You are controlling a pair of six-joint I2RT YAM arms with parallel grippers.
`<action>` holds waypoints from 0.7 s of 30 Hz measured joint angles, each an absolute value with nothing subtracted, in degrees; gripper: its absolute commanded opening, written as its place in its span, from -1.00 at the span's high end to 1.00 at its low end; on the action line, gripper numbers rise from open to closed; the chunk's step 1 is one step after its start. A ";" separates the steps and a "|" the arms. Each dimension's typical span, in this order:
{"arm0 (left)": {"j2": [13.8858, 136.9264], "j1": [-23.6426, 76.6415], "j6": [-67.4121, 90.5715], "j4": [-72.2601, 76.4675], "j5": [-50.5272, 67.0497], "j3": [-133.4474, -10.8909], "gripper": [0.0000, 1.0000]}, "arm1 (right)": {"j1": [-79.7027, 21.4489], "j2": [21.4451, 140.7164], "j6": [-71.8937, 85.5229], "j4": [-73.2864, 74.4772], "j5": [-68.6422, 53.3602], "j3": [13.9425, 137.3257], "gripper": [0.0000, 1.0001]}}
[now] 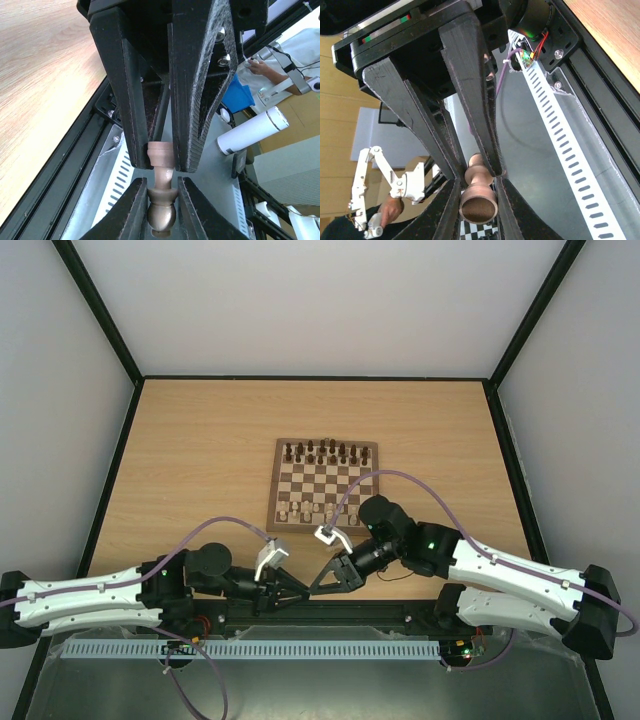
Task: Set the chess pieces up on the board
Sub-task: Place the chess piece on the chessboard.
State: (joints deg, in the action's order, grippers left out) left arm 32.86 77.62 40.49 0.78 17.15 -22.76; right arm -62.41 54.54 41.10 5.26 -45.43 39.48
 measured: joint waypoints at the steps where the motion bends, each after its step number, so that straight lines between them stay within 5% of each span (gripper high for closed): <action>1: 32.73 77.62 40.49 0.78 17.12 -22.74 0.47 | -62.43 54.54 41.19 5.23 -45.32 39.48 0.70; 11: 31.18 77.60 41.25 0.03 15.29 -22.46 -0.51 | -62.65 54.48 41.39 4.80 -43.48 39.48 0.79; 21: 17.37 75.85 44.69 -5.58 2.04 -23.59 -0.74 | -62.63 50.39 41.36 4.43 -32.38 39.57 0.85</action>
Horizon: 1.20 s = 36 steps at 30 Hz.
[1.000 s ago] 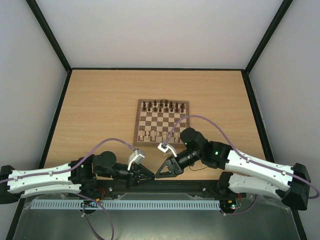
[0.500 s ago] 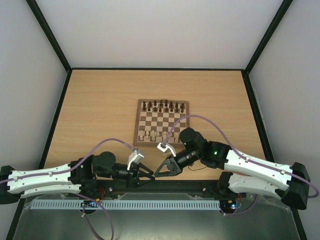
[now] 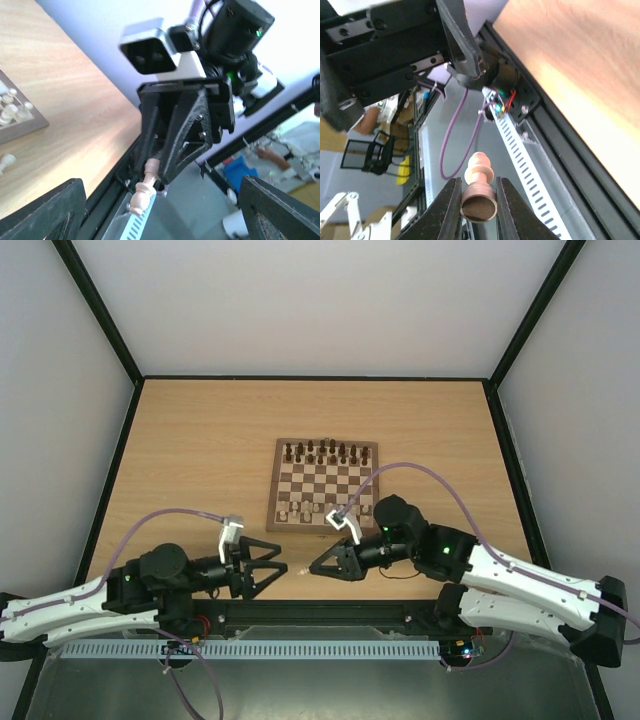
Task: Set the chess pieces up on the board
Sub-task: Place the chess piece on the chessboard.
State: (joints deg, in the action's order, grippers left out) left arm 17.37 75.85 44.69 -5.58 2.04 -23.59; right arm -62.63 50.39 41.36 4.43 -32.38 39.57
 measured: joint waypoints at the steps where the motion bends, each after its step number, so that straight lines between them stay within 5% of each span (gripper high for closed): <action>1: 16.58 75.61 45.12 -5.50 1.06 -23.86 -0.74 | -62.63 49.56 41.36 4.16 -31.64 39.57 0.85; 16: 17.91 70.15 46.92 0.21 -2.46 -24.18 -0.83 | -58.54 47.48 41.50 -2.42 -22.13 40.75 0.86; 26: 26.30 47.29 50.39 11.14 18.22 -21.63 -0.79 | -52.42 47.05 42.92 -6.50 -24.12 40.75 0.85; 36: 29.93 45.52 55.86 23.29 31.79 -20.25 -0.68 | -51.22 50.00 45.67 -12.71 -30.57 40.21 0.85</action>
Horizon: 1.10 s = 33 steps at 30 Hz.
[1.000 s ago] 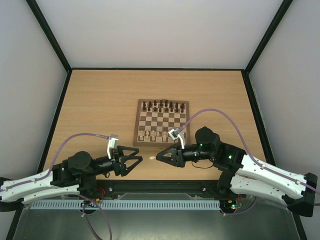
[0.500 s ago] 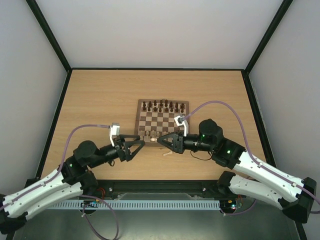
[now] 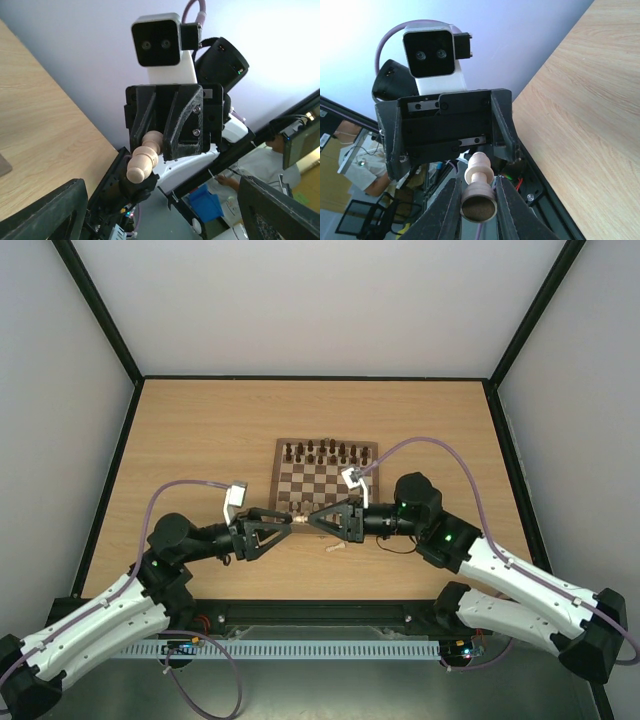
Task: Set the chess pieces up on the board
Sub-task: Place the chess piece on the chessboard.
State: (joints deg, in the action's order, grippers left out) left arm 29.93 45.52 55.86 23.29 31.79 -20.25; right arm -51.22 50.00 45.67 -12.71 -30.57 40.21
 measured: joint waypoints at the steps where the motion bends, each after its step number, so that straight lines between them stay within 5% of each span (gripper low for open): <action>1: 30.11 45.47 56.25 23.99 32.62 -20.03 -0.66 | -51.22 50.17 45.76 -13.13 -31.05 40.21 0.85; 33: 29.89 45.39 60.03 28.77 36.64 -17.91 0.26 | -51.03 55.79 49.78 -21.08 -40.16 39.83 0.84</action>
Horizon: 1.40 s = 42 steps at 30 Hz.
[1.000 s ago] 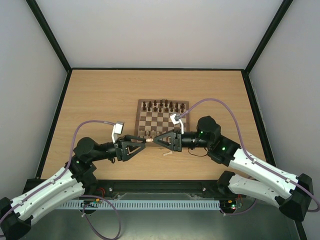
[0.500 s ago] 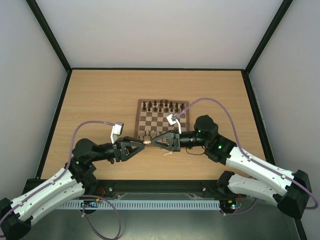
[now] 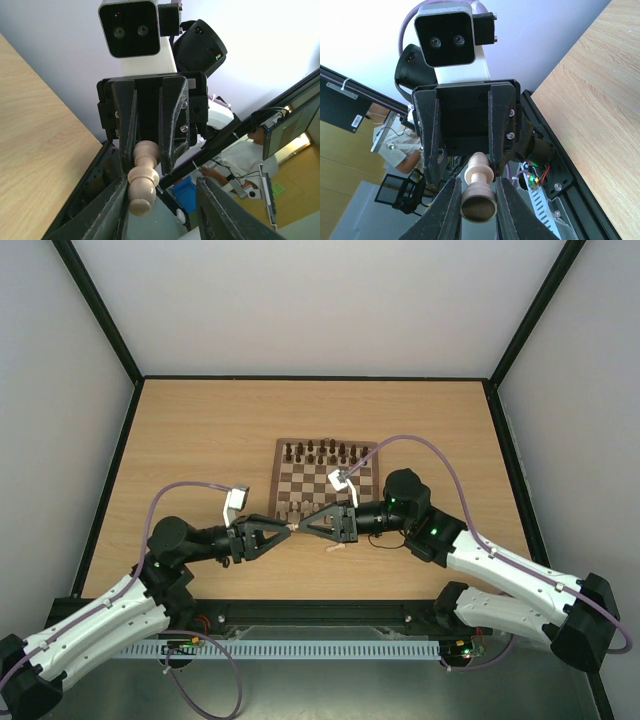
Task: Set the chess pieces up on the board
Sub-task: Place the chess piece on the chessboard.
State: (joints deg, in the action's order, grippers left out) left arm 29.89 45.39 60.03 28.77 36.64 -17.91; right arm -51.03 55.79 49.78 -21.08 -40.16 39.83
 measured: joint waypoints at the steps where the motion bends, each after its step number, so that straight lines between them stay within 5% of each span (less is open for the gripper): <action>1: 29.98 45.36 60.03 28.77 36.64 -17.91 0.32 | -51.03 55.83 49.80 -21.23 -40.25 39.83 0.84; 5: 30.26 45.34 59.94 28.67 36.60 -17.80 0.57 | -51.03 55.90 49.91 -21.41 -40.53 39.83 0.84; 15: 30.59 45.30 59.75 28.34 36.45 -17.58 0.66 | -51.00 55.99 49.98 -21.54 -40.77 39.83 0.66; 28: 32.56 45.30 55.88 19.33 34.39 -21.37 0.70 | -51.00 55.90 47.55 -14.59 -35.31 39.97 -0.39; 40: 46.06 45.32 49.17 -2.68 28.93 -38.44 0.75 | -51.00 47.42 42.28 10.52 -11.03 47.77 -0.71; 42: 49.63 45.32 48.29 -6.81 28.08 -41.89 0.77 | -51.00 46.17 41.52 13.93 -6.50 49.21 -0.89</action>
